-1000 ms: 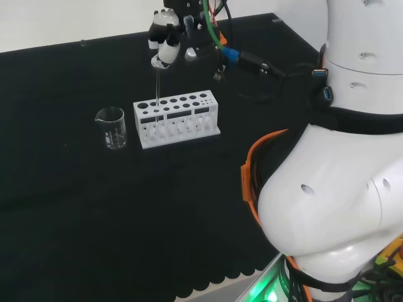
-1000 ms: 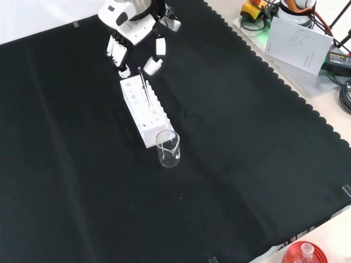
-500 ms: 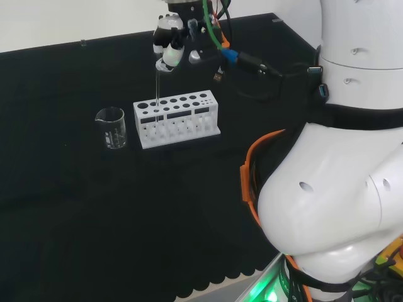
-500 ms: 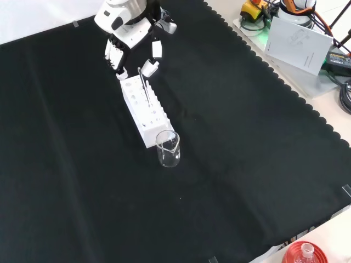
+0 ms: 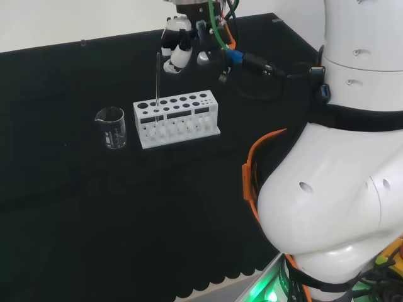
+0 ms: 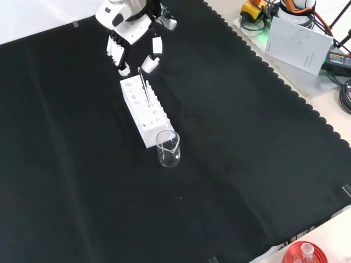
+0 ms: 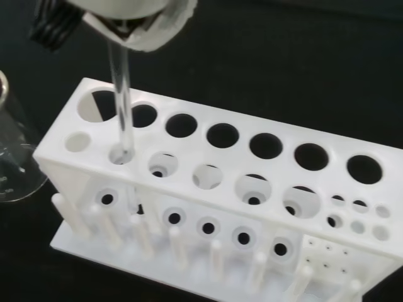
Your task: Take the glass rod from the white test tube rack.
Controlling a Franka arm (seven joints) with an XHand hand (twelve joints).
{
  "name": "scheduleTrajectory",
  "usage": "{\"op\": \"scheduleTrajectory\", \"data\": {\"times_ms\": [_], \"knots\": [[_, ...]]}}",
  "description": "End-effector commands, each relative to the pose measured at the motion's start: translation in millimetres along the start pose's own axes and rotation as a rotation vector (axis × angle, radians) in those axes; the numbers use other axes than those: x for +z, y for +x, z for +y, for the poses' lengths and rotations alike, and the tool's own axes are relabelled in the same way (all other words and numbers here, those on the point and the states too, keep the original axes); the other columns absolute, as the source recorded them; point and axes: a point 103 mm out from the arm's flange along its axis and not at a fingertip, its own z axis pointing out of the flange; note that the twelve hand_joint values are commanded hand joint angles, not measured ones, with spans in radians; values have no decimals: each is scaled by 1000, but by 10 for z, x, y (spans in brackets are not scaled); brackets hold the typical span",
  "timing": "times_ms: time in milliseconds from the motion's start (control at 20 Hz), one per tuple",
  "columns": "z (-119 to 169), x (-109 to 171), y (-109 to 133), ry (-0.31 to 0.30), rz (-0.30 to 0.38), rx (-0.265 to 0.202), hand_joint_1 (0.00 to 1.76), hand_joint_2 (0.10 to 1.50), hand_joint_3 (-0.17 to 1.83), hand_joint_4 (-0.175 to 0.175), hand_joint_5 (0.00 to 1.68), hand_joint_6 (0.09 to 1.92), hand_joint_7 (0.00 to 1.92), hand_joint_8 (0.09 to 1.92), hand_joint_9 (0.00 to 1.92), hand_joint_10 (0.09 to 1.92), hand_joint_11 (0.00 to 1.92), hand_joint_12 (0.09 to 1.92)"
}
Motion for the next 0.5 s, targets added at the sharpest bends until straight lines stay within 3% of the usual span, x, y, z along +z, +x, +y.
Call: {"op": "scheduleTrajectory", "data": {"times_ms": [50,500], "knots": [[116,7,272,17,-25,-3,984,611,779,-175,661,986,743,883,805,794,724,1254],[119,-36,360,5,-21,-6,981,611,779,-175,664,986,748,882,812,792,727,1253]]}}
